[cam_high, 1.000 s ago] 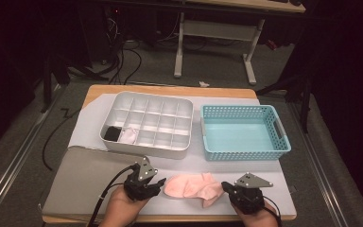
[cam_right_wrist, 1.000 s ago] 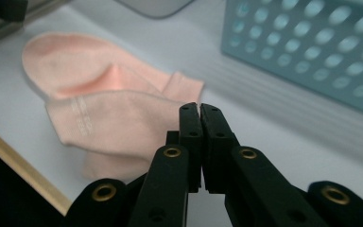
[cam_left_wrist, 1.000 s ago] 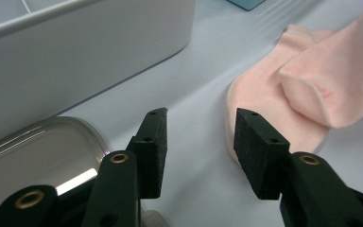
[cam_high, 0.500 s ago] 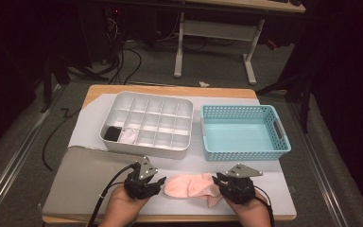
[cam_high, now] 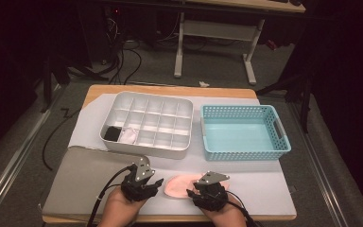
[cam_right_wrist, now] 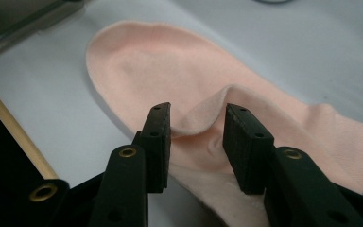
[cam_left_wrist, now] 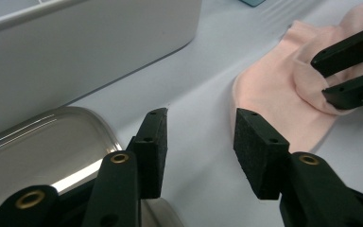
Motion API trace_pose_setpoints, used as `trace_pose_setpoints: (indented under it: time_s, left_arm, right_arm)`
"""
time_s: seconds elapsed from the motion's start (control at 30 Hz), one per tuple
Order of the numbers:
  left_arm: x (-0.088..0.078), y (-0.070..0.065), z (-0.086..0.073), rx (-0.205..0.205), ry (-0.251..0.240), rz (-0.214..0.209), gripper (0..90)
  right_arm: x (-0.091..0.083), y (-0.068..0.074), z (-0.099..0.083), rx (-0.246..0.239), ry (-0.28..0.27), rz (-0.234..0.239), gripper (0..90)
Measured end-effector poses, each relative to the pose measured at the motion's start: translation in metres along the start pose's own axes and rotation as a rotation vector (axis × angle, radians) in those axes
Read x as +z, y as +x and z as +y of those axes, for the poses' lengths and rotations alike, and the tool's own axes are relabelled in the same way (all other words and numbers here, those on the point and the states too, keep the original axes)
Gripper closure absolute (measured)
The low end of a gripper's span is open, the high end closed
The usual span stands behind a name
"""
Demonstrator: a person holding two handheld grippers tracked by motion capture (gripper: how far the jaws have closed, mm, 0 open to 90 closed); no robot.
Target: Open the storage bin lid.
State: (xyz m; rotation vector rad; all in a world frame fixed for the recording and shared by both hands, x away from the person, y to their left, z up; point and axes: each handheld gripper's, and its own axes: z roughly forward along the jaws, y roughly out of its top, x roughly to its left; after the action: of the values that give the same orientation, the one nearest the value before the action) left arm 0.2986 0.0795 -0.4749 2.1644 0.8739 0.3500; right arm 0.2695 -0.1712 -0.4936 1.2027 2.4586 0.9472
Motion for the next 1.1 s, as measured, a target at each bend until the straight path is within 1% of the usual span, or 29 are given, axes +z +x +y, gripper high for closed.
trace_pose_setpoints:
  time_s: [0.07, 0.2, 0.23, 0.4, 0.43, 0.53, 0.6, 0.7, 0.73, 0.83, 1.0, 1.03, 1.07, 1.1]
  left_arm:
    - [0.0, 0.0, 0.0, -0.001, 0.0, 0.002, 55.4]
    - [-0.002, 0.001, 0.0, -0.005, -0.007, 0.003, 55.4]
    - [-0.002, 0.001, 0.001, -0.004, -0.009, 0.002, 55.4]
    - [-0.001, 0.002, 0.001, -0.004, -0.006, 0.008, 55.5]
    - [-0.001, 0.002, 0.001, -0.003, -0.005, 0.009, 55.6]
    - [-0.002, 0.002, 0.001, -0.003, -0.004, 0.009, 55.6]
    - [-0.003, 0.003, 0.0, -0.006, -0.008, 0.013, 55.6]
    - [-0.005, 0.004, 0.0, -0.009, -0.01, 0.018, 55.6]
    - [-0.006, 0.005, 0.0, -0.01, -0.01, 0.016, 55.6]
    - [-0.008, 0.006, 0.0, -0.011, -0.011, 0.018, 55.6]
    - [-0.009, 0.007, -0.001, -0.016, -0.014, 0.02, 55.7]
    - [-0.009, 0.007, -0.001, -0.016, -0.012, 0.019, 55.8]
    - [-0.008, 0.006, -0.002, -0.014, -0.01, 0.017, 55.8]
    - [-0.008, 0.006, -0.001, -0.011, -0.008, 0.016, 55.8]
  right_arm:
    - [0.002, 0.001, 0.0, -0.003, 0.003, -0.006, 65.9]
    - [0.001, 0.0, 0.002, -0.026, 0.006, -0.034, 86.2]
    - [0.0, 0.0, 0.002, -0.032, 0.009, -0.043, 87.9]
    - [-0.01, 0.0, 0.005, -0.043, -0.023, -0.052, 88.6]
    - [-0.011, 0.0, 0.006, -0.041, -0.035, -0.047, 88.6]
    - [-0.012, 0.001, 0.009, -0.047, -0.04, -0.043, 88.6]
    - [-0.011, 0.003, 0.011, -0.045, -0.052, -0.031, 88.6]
    - [-0.01, 0.01, 0.02, -0.058, -0.067, -0.012, 88.6]
    - [-0.01, 0.012, 0.022, -0.065, -0.068, -0.011, 88.6]
    - [-0.005, 0.022, 0.031, -0.092, -0.079, 0.015, 88.6]
    - [0.007, 0.034, 0.038, -0.116, -0.069, 0.049, 88.3]
    - [0.01, 0.036, 0.039, -0.119, -0.063, 0.059, 87.5]
    - [0.011, 0.037, 0.039, -0.127, -0.058, 0.062, 84.5]
    - [0.01, 0.037, 0.04, -0.124, -0.061, 0.06, 81.8]
